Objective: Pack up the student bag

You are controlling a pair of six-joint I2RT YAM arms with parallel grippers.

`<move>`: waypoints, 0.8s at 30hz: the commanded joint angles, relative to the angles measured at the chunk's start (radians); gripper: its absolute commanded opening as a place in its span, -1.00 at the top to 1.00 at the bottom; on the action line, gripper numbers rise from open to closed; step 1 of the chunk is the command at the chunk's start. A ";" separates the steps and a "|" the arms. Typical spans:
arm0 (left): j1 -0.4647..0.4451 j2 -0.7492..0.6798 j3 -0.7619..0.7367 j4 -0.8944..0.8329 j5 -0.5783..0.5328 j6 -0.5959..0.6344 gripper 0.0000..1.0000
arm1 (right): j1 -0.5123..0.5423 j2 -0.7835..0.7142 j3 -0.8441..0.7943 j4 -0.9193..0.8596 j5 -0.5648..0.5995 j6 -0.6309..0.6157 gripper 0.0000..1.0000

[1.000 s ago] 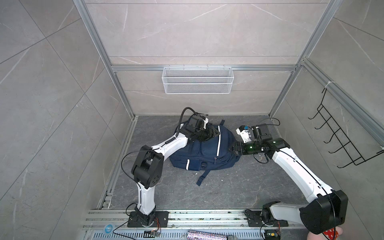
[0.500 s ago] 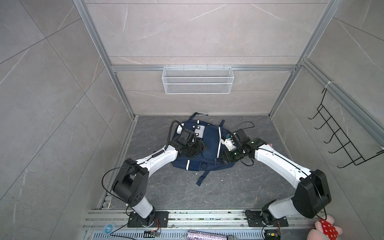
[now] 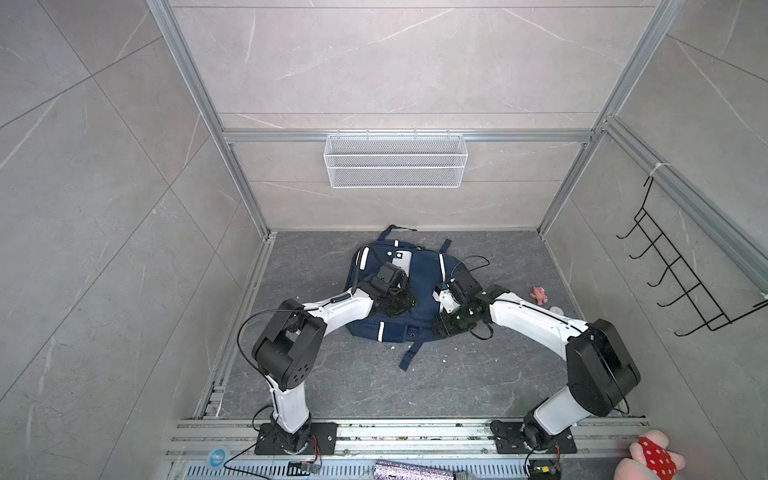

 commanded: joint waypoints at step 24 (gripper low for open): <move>0.001 -0.061 -0.021 0.061 0.037 -0.024 1.00 | -0.004 0.015 -0.055 0.102 0.189 0.017 1.00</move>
